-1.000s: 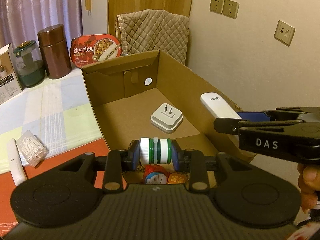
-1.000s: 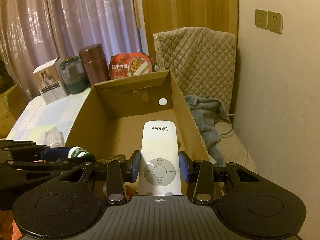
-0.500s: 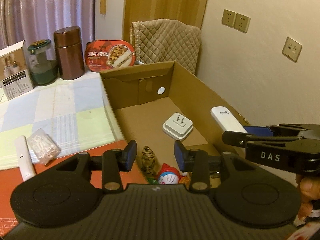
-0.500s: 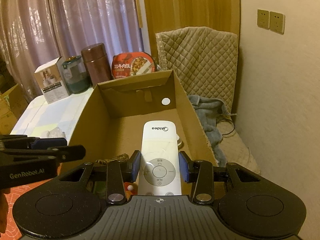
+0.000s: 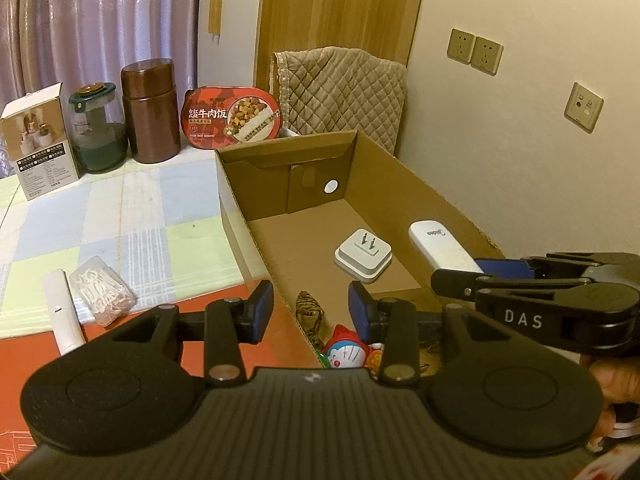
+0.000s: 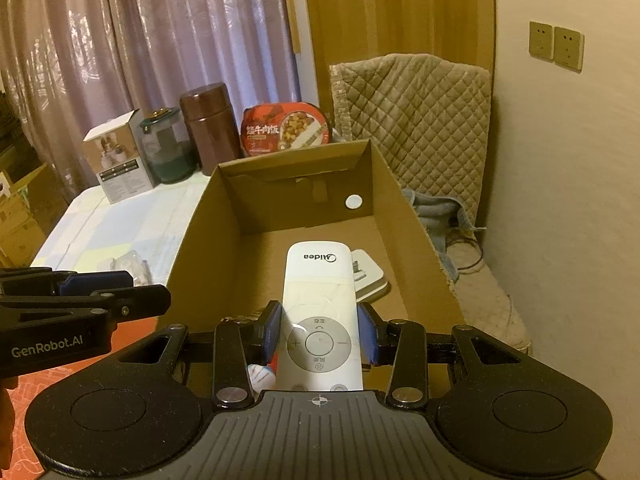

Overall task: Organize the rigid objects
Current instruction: 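Lower the white Midea remote into the box and open the right tool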

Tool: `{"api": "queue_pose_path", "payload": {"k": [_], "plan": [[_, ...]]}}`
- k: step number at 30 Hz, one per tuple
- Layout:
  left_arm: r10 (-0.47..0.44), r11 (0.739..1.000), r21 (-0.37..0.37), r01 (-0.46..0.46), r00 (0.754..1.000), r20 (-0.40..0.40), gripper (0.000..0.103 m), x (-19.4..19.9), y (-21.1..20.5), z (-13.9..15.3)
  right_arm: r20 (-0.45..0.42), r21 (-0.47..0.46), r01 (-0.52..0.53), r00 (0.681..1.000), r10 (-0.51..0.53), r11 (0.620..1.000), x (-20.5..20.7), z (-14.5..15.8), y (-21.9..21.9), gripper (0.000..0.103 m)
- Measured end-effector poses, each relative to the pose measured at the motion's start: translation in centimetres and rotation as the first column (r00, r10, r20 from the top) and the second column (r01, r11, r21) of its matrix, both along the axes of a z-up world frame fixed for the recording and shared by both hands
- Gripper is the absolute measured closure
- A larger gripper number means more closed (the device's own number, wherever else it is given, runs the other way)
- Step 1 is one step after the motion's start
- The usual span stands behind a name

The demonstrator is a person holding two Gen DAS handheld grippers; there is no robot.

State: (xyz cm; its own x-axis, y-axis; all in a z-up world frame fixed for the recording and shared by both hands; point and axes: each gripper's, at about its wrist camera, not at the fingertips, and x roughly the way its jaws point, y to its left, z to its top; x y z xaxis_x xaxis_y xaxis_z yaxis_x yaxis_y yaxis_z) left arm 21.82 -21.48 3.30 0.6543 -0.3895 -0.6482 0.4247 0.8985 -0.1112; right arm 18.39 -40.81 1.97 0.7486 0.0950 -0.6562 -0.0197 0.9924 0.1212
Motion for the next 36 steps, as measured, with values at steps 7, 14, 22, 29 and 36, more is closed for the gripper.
{"api": "queue_pose_path", "payload": {"k": [7, 14, 22, 29, 36], "plan": [[0.009, 1.000, -0.001, -0.009, 1.000, -0.003, 0.068, -0.1, 0.5, -0.2, -0.009, 0.000, -0.011, 1.000, 0.011, 1.000, 0.2, -0.3, 0.8, 0.066], [0.026, 1.000, -0.009, -0.026, 1.000, -0.004, 0.068, 0.3, 1.3, -0.2, -0.017, 0.017, -0.012, 1.000, 0.012, 1.000, 0.7, -0.9, 1.2, 0.066], [0.046, 0.999, -0.010, -0.046, 0.999, -0.006, 0.068, 0.4, 2.5, -0.4, 0.021, 0.105, 0.000, 1.000, -0.002, 0.994, 1.3, -0.9, 0.6, 0.063], [0.067, 0.998, -0.011, -0.068, 0.998, -0.005, 0.068, -0.2, 3.5, -0.4, 0.043, 0.097, 0.037, 0.998, -0.041, 0.995, 0.2, 0.3, -0.4, 0.053], [0.082, 0.997, -0.009, -0.082, 0.997, -0.001, 0.068, -1.5, 4.5, 0.1, 0.037, 0.063, 0.049, 0.998, -0.051, 0.997, -1.3, 1.1, -0.1, 0.052]]}}
